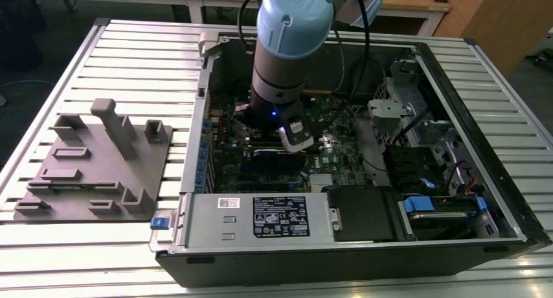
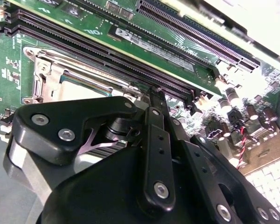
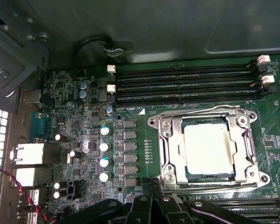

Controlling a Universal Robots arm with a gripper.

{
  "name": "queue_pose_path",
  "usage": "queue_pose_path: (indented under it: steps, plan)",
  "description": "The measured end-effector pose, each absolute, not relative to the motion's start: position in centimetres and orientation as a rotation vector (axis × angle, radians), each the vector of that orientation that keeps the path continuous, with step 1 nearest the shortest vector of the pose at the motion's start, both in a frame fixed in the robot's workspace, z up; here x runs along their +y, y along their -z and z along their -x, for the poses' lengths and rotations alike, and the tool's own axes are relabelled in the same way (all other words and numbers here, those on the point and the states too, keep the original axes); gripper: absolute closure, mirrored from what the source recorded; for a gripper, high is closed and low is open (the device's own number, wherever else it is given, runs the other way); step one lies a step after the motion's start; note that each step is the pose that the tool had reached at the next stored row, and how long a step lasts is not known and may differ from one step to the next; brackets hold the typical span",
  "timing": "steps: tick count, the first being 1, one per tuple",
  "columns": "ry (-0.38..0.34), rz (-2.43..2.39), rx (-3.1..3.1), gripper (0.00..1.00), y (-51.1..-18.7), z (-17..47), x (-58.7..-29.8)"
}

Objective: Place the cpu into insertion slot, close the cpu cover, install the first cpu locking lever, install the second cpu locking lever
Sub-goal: 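Install the second cpu locking lever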

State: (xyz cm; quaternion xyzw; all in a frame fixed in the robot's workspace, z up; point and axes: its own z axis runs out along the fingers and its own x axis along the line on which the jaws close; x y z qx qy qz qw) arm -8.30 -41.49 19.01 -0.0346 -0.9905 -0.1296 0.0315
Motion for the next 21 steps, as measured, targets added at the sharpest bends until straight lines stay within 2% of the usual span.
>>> queue_pose_path:
  steps: [21]
  plan:
    - [0.402, 0.108, -3.05, 0.89, -18.75, 8.3, -41.43]
